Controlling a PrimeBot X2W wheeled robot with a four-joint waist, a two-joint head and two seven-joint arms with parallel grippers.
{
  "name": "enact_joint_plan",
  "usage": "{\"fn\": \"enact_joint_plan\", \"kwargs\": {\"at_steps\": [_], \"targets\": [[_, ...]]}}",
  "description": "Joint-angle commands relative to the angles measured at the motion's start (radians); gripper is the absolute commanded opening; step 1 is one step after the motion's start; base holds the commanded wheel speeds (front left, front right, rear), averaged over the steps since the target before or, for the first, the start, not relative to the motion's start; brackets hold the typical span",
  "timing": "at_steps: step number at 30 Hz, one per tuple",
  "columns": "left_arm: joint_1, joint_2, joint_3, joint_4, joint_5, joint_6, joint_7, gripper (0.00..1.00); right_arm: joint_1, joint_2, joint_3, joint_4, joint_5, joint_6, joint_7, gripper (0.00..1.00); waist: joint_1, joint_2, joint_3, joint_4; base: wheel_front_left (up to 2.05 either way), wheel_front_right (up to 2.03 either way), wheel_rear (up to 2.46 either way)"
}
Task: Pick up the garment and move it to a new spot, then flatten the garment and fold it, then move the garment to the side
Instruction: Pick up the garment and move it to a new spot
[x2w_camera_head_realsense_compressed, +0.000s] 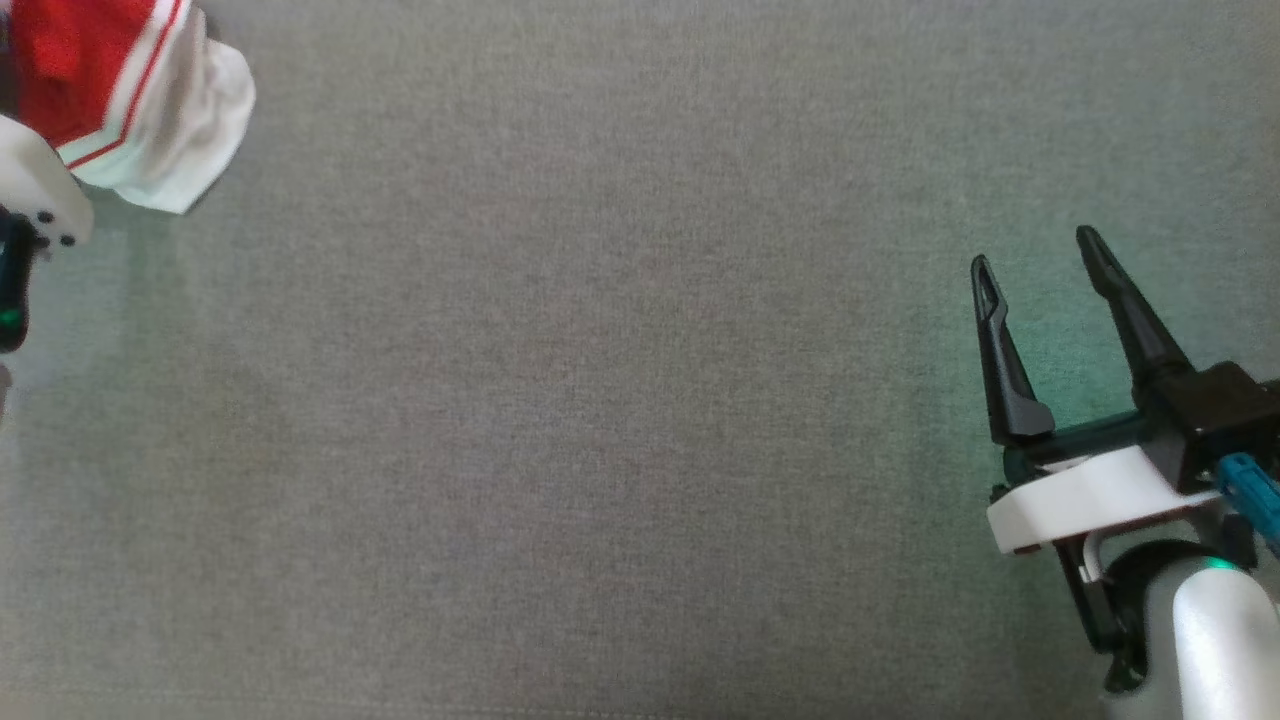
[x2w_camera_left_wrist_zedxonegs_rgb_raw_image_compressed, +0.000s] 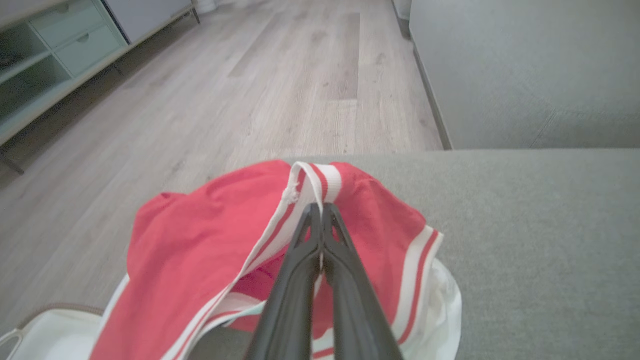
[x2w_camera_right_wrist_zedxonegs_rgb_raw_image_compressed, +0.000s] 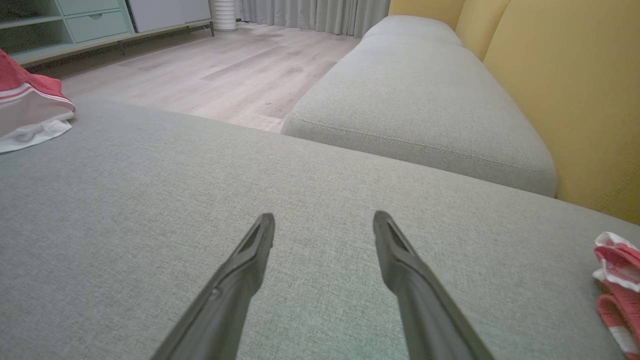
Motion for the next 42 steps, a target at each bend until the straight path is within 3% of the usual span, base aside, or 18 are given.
{"fn": "enact_joint_plan", "kwargs": {"at_steps": [1,6,13,21,30,35,38,42], "targets": [[-0.051,0.064,0.03,-0.02,0.007,-0.003,-0.023,0.0,-0.016,-0.004,0.025,-0.027,0.008,-0.001,-0.009,1.0,0.0001,0.0,-0.031,0.002,0.0,0.0,0.0],[-0.084,0.075,0.001,-0.055,0.045,-0.025,-0.097,0.0,-0.008,-0.004,0.024,0.027,0.042,-0.001,-0.036,1.0,0.0001,0.0,-0.143,-0.012,0.0,0.0,0.0],[-0.133,0.072,-0.07,-0.184,0.09,-0.048,-0.12,0.0,0.025,-0.004,0.007,0.095,0.097,-0.001,-0.075,1.0,0.0001,0.0,-0.299,-0.049,0.0,0.0,0.0],[-0.206,0.007,-0.115,-0.407,0.058,-0.055,-0.077,0.0,0.06,-0.004,-0.019,0.149,0.15,-0.001,-0.118,1.0,0.0001,0.0,-0.415,-0.094,0.0,0.0,0.0],[-0.213,-0.136,-0.111,-0.633,-0.049,-0.02,-0.023,0.0,0.049,-0.004,-0.061,0.17,0.176,-0.001,-0.155,1.0,0.0001,0.0,-0.389,-0.123,0.0,0.0,0.0],[-0.174,-0.211,-0.121,-0.725,-0.106,0.029,0.01,0.0,0.032,-0.004,-0.078,0.19,0.179,-0.001,-0.173,1.0,0.0001,0.0,-0.356,-0.129,0.0,0.0,0.0],[-0.136,-0.199,-0.128,-0.722,-0.101,0.055,0.021,0.0,0.016,-0.004,-0.073,0.2,0.186,-0.001,-0.183,1.0,0.0001,0.0,-0.328,-0.141,0.0,0.0,0.0],[-0.076,-0.126,-0.125,-0.654,-0.065,0.083,0.005,0.0,-0.007,-0.004,-0.054,0.207,0.194,-0.001,-0.195,1.0,0.0001,0.0,-0.274,-0.164,0.0,0.0,0.0]]}}
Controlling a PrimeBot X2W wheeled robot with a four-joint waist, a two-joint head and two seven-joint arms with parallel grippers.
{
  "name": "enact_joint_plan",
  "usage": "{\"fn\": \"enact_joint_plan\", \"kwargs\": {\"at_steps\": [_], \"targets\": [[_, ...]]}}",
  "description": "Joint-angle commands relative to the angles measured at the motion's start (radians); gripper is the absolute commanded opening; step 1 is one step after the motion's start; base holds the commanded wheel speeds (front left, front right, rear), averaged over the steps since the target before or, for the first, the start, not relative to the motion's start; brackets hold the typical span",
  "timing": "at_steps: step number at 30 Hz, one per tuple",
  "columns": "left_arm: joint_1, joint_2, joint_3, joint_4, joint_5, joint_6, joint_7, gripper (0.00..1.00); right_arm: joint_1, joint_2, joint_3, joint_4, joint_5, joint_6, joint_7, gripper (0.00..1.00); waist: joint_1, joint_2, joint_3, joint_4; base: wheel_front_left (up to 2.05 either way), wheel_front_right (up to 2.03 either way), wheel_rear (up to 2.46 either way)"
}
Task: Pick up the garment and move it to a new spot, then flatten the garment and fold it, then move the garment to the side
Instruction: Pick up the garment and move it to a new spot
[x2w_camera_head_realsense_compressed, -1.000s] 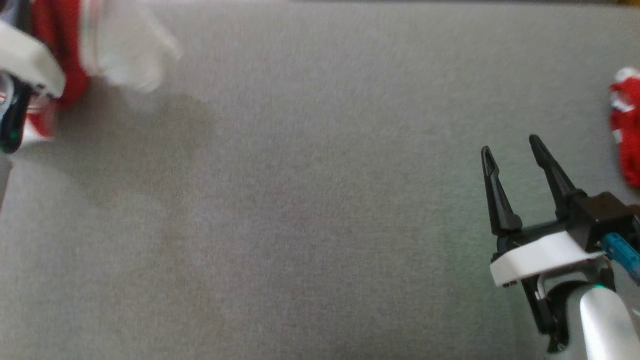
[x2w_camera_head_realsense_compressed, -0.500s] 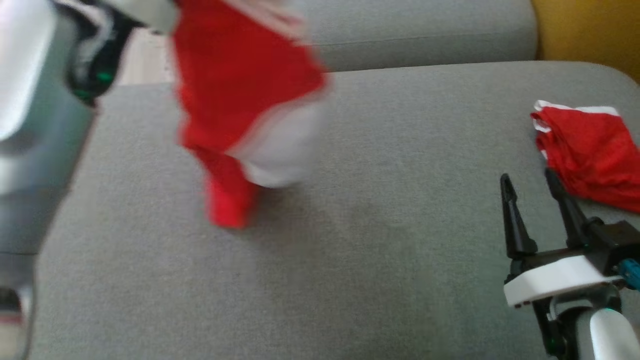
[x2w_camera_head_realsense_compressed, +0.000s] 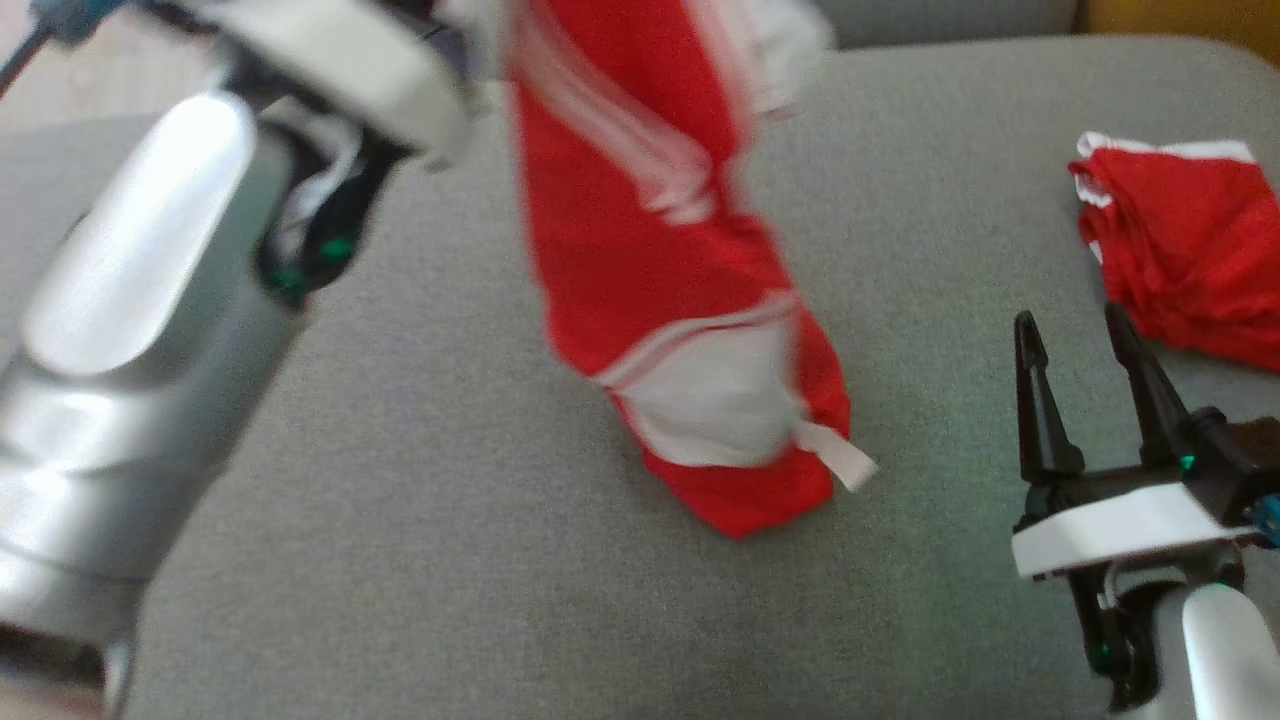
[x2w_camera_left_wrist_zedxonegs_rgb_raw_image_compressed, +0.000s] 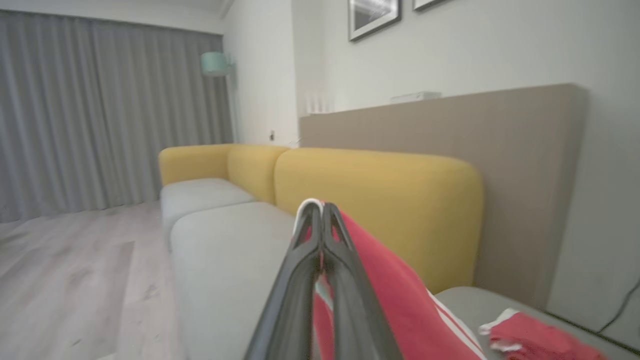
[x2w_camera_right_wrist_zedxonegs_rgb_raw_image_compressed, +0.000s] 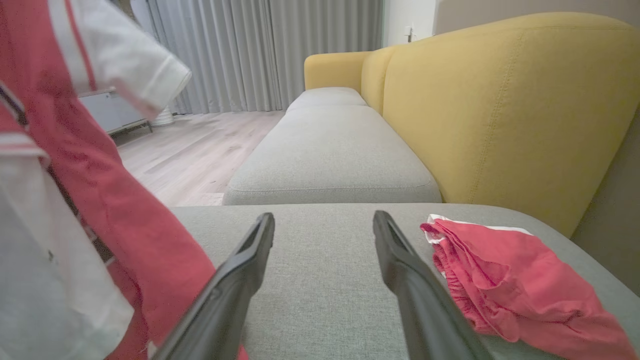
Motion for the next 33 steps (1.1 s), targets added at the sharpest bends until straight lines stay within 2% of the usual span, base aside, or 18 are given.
{"fn": "enact_joint_plan", "kwargs": {"at_steps": [1,6,9,10,11,12,17,22,28,33], "targets": [[-0.004,0.089,0.057,0.036,0.02,0.021,-0.018,0.0,-0.052,-0.005,0.034,-0.027,0.004,-0.001,-0.014,1.0,-0.0001,-0.0001,0.051,-0.026,0.0,0.0,0.0],[0.05,0.159,0.082,0.162,0.033,0.042,-0.053,0.0,-0.076,-0.005,0.052,-0.022,0.002,-0.001,-0.018,1.0,-0.0001,-0.0001,0.114,-0.055,0.0,0.0,0.0],[0.074,0.19,0.07,0.251,0.062,0.04,-0.081,0.0,-0.093,-0.005,0.06,-0.02,-0.002,-0.001,-0.022,1.0,-0.0001,-0.0001,0.154,-0.071,0.0,0.0,0.0],[0.082,0.186,0.072,0.277,0.059,0.044,-0.087,0.09,-0.098,-0.005,0.062,-0.019,-0.003,-0.001,-0.023,1.0,-0.0001,-0.0001,0.164,-0.075,0.0,0.0,0.0],[0.087,0.183,0.072,0.301,0.059,0.048,-0.096,0.72,-0.102,-0.005,0.064,-0.017,-0.005,-0.001,-0.024,1.0,-0.0001,-0.0001,0.172,-0.078,0.0,0.0,0.0],[0.091,0.178,0.073,0.324,0.056,0.05,-0.102,1.0,-0.107,-0.005,0.066,-0.016,-0.006,-0.001,-0.025,1.0,-0.0001,-0.0001,0.179,-0.08,0.0,0.0,0.0],[0.102,0.154,0.08,0.409,0.039,0.044,-0.136,1.0,-0.122,-0.005,0.075,-0.006,-0.009,-0.001,-0.028,1.0,-0.0001,-0.0001,0.185,-0.08,0.0,0.0,0.0],[0.118,0.141,0.071,0.438,0.031,0.026,-0.151,1.0,-0.117,-0.005,0.074,0.013,-0.015,-0.001,-0.027,1.0,-0.0001,-0.0001,0.138,-0.056,0.0,0.0,0.0],[0.196,0.117,0.065,0.395,0.018,0.034,-0.2,1.0,-0.083,-0.005,0.049,0.036,-0.016,-0.001,-0.027,1.0,-0.0001,-0.0001,0.04,-0.008,0.0,0.0,0.0],[0.341,0.09,0.058,0.319,0.0,0.066,-0.265,1.0,-0.03,-0.005,0.016,0.05,-0.019,-0.001,-0.023,1.0,-0.0001,-0.0001,-0.046,0.037,0.0,0.0,0.0]]}}
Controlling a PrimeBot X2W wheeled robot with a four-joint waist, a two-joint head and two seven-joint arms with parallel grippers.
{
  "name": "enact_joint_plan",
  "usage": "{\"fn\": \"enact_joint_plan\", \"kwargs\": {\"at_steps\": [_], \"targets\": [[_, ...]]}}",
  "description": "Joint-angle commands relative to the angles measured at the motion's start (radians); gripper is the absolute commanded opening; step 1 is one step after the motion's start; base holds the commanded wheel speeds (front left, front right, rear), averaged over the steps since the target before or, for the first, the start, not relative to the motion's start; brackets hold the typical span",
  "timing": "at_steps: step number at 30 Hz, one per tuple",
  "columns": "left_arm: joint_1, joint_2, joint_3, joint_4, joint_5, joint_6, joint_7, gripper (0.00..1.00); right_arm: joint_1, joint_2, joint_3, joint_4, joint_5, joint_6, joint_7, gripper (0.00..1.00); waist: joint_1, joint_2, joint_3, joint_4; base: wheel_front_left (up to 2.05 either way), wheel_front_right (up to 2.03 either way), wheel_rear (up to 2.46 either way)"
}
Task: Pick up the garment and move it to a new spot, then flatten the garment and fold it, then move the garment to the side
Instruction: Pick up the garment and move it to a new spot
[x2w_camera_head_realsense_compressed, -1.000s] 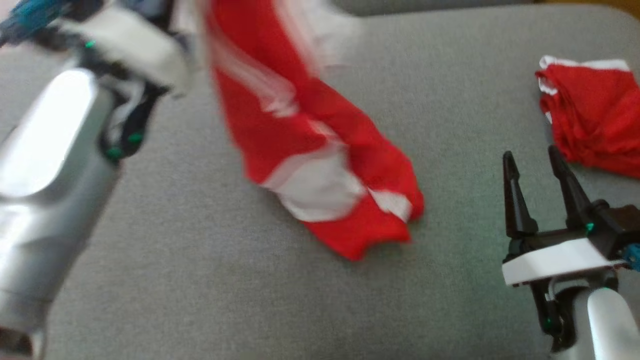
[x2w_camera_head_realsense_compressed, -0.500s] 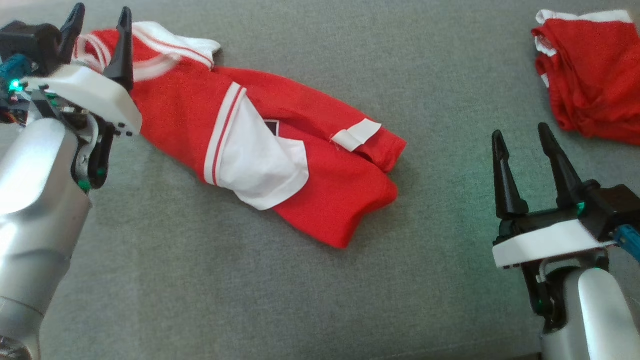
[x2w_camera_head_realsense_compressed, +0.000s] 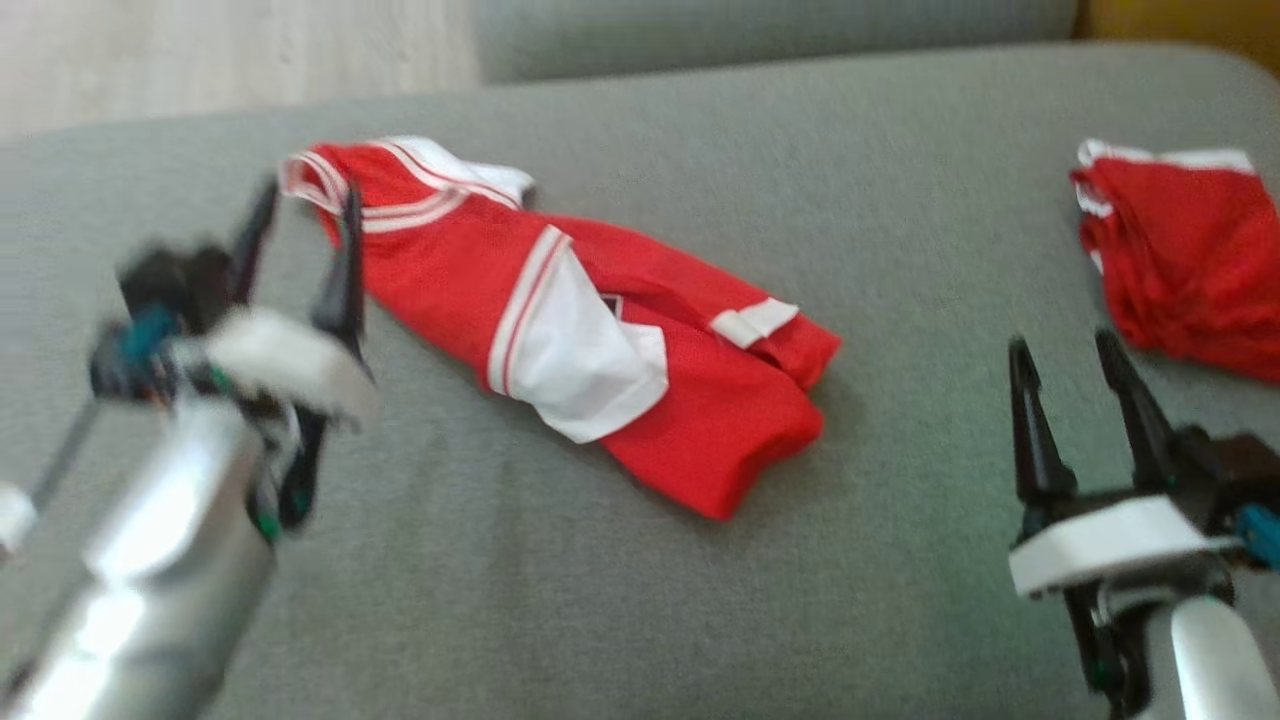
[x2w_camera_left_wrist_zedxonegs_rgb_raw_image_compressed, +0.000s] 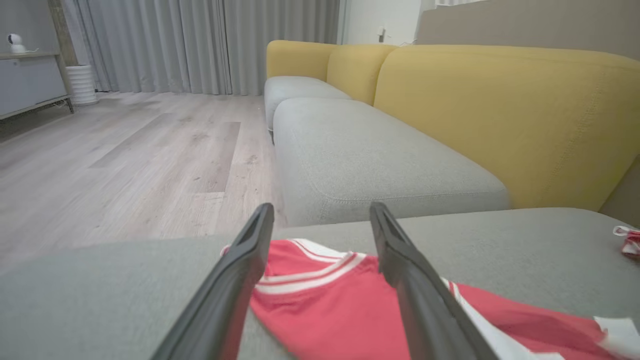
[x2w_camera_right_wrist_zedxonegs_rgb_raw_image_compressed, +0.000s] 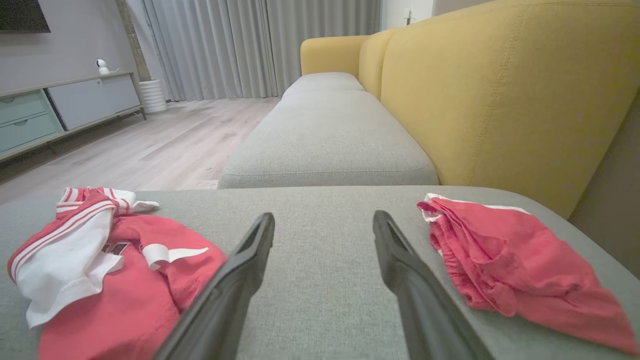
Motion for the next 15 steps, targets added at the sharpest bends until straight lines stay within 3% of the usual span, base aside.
{"fn": "enact_joint_plan", "kwargs": {"at_steps": [1,15], "targets": [[0.017,0.034,0.034,-0.044,-0.009,0.017,-0.024,1.0,0.0,-0.005,0.011,-0.03,-0.01,-0.001,-0.002,1.0,0.0002,-0.0001,-0.064,0.046,0.0,0.0,0.0],[0.487,0.079,0.102,-0.359,-0.017,0.192,-0.102,1.0,0.14,-0.005,0.003,-0.043,-0.012,-0.001,0.01,1.0,0.0002,-0.0001,-0.166,0.084,0.0,0.0,0.0]]}}
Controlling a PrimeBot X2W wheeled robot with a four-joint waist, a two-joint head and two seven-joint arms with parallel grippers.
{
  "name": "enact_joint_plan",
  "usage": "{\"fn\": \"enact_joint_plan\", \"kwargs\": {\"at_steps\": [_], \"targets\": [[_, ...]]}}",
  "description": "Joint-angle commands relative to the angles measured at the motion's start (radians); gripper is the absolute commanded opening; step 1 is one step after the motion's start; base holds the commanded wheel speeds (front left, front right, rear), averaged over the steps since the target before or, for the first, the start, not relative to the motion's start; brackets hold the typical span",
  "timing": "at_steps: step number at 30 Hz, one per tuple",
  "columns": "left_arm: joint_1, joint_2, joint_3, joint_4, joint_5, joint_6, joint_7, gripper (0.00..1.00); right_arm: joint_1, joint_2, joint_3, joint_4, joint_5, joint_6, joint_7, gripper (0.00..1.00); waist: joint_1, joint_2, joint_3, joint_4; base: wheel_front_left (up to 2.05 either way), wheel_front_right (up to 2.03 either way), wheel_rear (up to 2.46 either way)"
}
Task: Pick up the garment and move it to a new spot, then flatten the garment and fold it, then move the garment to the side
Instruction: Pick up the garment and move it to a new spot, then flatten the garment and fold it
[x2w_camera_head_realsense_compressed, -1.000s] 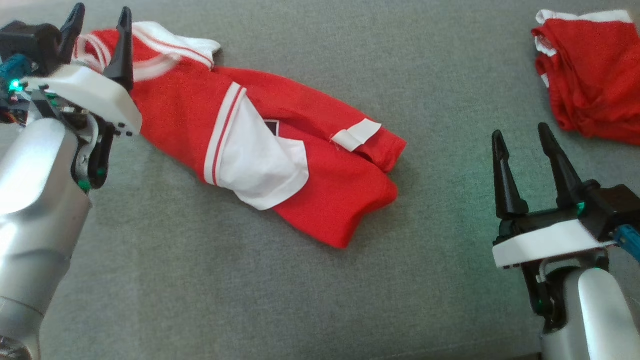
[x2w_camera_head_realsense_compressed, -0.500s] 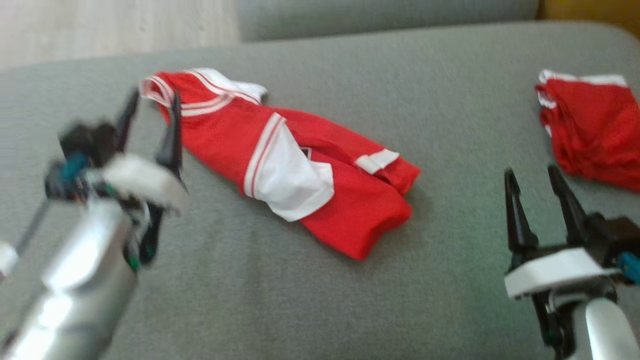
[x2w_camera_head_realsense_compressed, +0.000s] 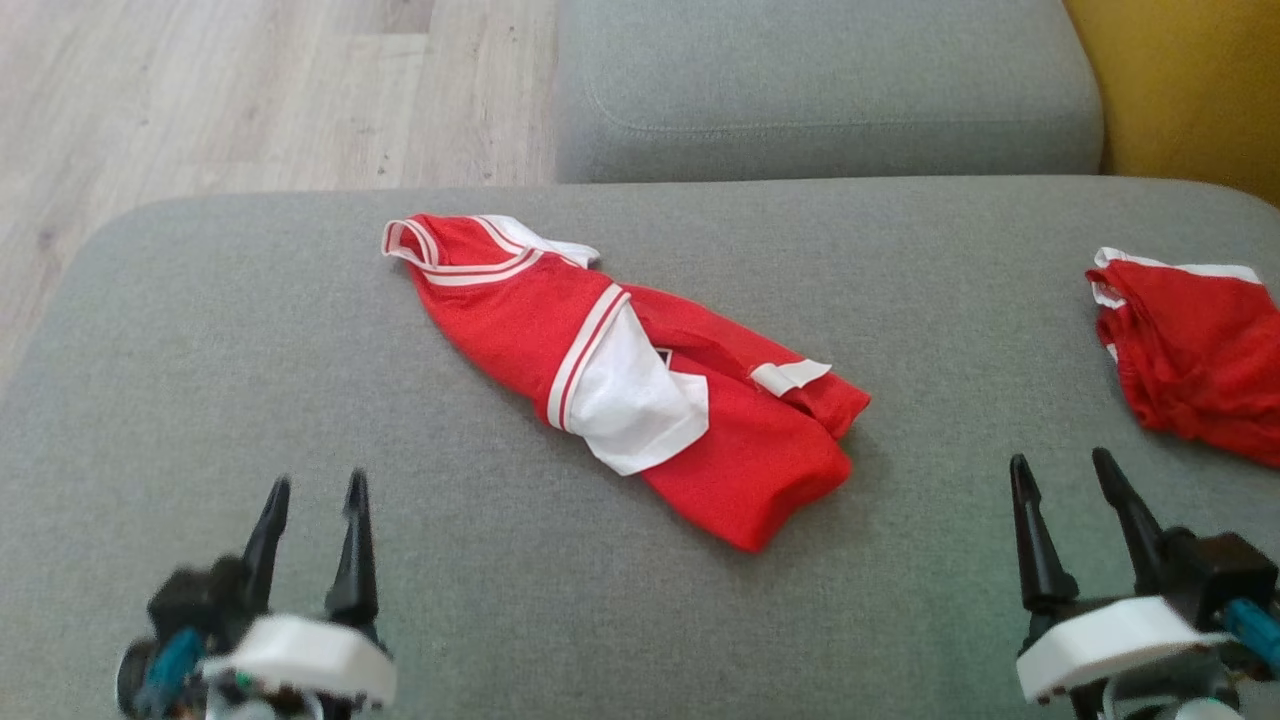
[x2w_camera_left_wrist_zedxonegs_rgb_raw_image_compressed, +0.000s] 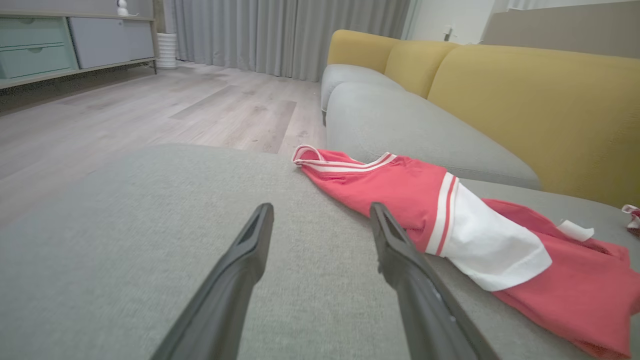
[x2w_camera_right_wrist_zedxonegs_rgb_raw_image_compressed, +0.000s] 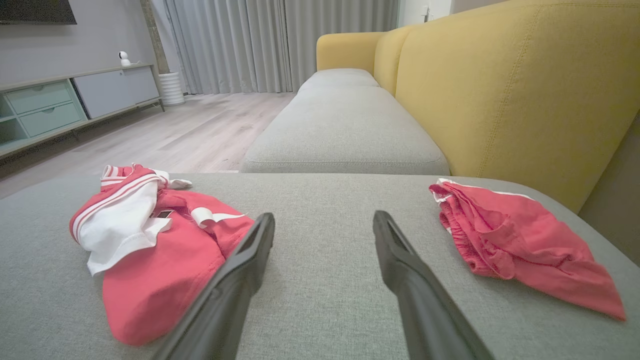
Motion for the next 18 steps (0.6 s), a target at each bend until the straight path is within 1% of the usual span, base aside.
{"fn": "enact_joint_plan", "kwargs": {"at_steps": [1,4,7,10,18], "targets": [[-0.041,0.029,0.054,-0.036,0.009,0.01,-0.01,1.0,-0.027,-0.006,0.023,-0.038,-0.002,-0.001,-0.002,1.0,0.0003,-0.0001,-0.004,0.003,0.0,0.0,0.0],[0.036,0.02,0.072,-0.084,0.018,0.039,-0.012,1.0,-0.004,-0.006,0.027,-0.031,0.012,-0.001,-0.013,1.0,0.0003,-0.0001,-0.015,0.008,0.0,0.0,0.0],[0.093,0.002,0.083,-0.124,0.029,0.054,-0.013,1.0,0.014,-0.006,0.037,-0.021,0.03,-0.001,-0.024,1.0,0.0003,-0.0001,-0.023,0.01,0.0,0.0,0.0],[0.142,-0.029,0.099,-0.165,0.056,0.07,-0.013,1.0,0.027,-0.006,0.055,-0.007,0.044,-0.001,-0.036,1.0,0.0003,-0.0001,-0.029,0.011,0.0,0.0,0.0],[0.175,-0.044,0.089,-0.182,0.082,0.062,-0.013,1.0,0.032,-0.006,0.067,0.01,0.05,-0.001,-0.043,1.0,0.0003,-0.0001,-0.031,0.01,0.0,0.0,0.0]]}}
